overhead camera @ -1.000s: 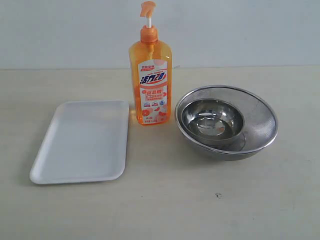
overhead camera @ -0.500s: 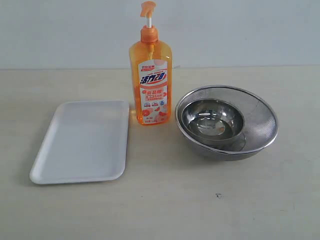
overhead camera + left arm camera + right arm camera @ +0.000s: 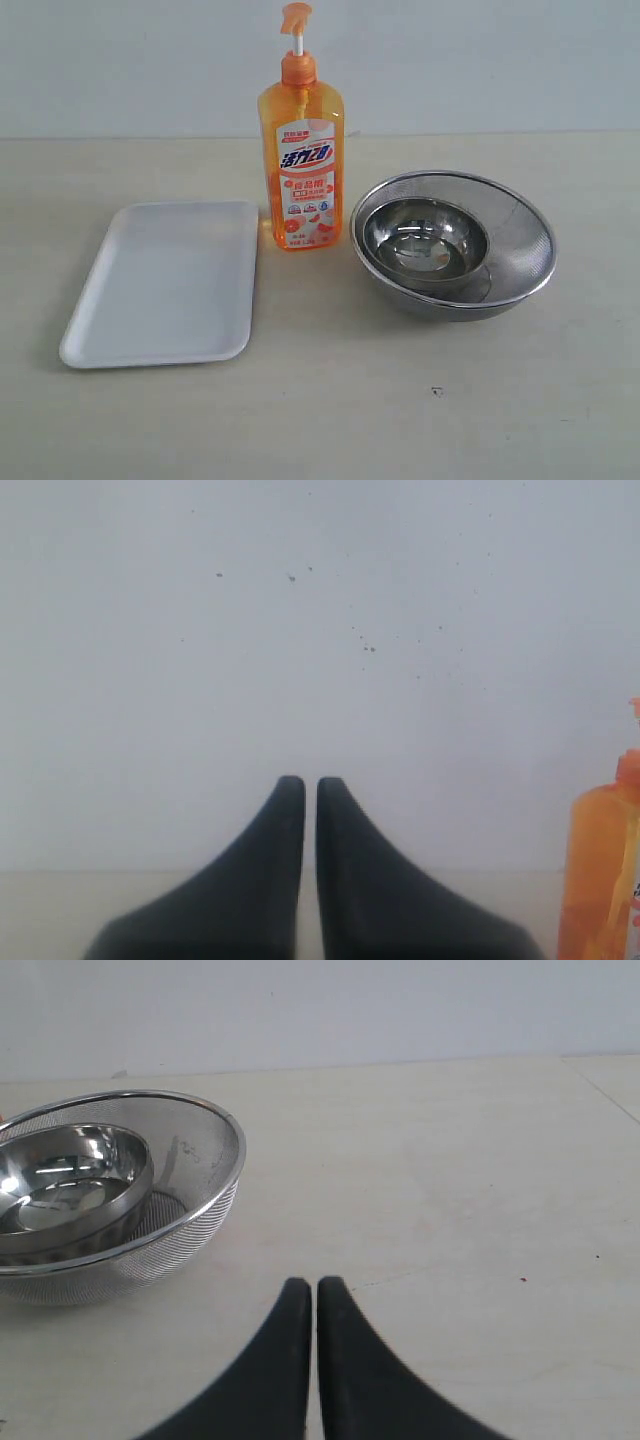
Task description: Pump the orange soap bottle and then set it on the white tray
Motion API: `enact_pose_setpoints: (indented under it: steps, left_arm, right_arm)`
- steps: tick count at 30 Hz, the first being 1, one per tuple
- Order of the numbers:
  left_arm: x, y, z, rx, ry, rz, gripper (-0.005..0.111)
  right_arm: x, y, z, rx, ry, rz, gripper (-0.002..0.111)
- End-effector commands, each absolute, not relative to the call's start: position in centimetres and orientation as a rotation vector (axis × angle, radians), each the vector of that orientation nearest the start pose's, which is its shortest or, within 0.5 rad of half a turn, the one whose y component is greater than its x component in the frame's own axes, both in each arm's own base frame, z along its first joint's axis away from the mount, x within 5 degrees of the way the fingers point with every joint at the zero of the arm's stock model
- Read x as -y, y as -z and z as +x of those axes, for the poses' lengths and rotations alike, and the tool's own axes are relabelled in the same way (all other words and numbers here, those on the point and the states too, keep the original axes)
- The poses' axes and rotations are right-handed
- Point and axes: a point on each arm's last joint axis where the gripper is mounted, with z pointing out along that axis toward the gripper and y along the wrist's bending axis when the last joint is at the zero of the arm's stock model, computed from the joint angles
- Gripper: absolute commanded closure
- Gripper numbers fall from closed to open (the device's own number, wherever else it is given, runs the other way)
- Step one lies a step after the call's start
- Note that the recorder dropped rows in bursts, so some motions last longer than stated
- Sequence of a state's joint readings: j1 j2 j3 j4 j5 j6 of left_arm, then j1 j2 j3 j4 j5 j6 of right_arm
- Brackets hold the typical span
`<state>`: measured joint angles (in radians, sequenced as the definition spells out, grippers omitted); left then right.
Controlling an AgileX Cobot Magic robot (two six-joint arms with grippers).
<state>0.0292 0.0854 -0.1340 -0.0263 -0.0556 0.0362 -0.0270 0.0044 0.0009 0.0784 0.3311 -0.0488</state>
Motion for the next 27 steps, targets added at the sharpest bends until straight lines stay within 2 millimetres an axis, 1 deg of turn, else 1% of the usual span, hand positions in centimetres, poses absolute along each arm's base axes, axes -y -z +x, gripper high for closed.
enact_pose_setpoints:
  steps: [1,10,18,21,27]
  left_arm:
    - [-0.2,-27.3,6.4,-1.399,-0.033,-0.006,0.102]
    - [-0.2,-28.8,8.7,-1.496,-0.032,-0.006,0.102]
    - [-0.3,-29.3,11.1,-1.584,-0.034,-0.004,0.102]
    - [-0.3,-29.3,11.5,-1.581,-0.035,-0.004,0.102]
    - [-0.3,-29.4,11.5,-1.569,-0.035,-0.004,0.102]
  right_arm:
    - [-0.1,-18.4,5.4,-1.804,-0.014,0.027,0.108]
    - [-0.1,-18.4,5.4,-1.804,-0.014,0.027,0.108]
    - [-0.1,-18.4,5.4,-1.804,-0.014,0.027,0.108]
    - [-0.1,-18.4,5.4,-1.804,-0.014,0.027,0.108]
    - [-0.1,-18.4,5.4,-1.804,-0.014,0.027,0.108]
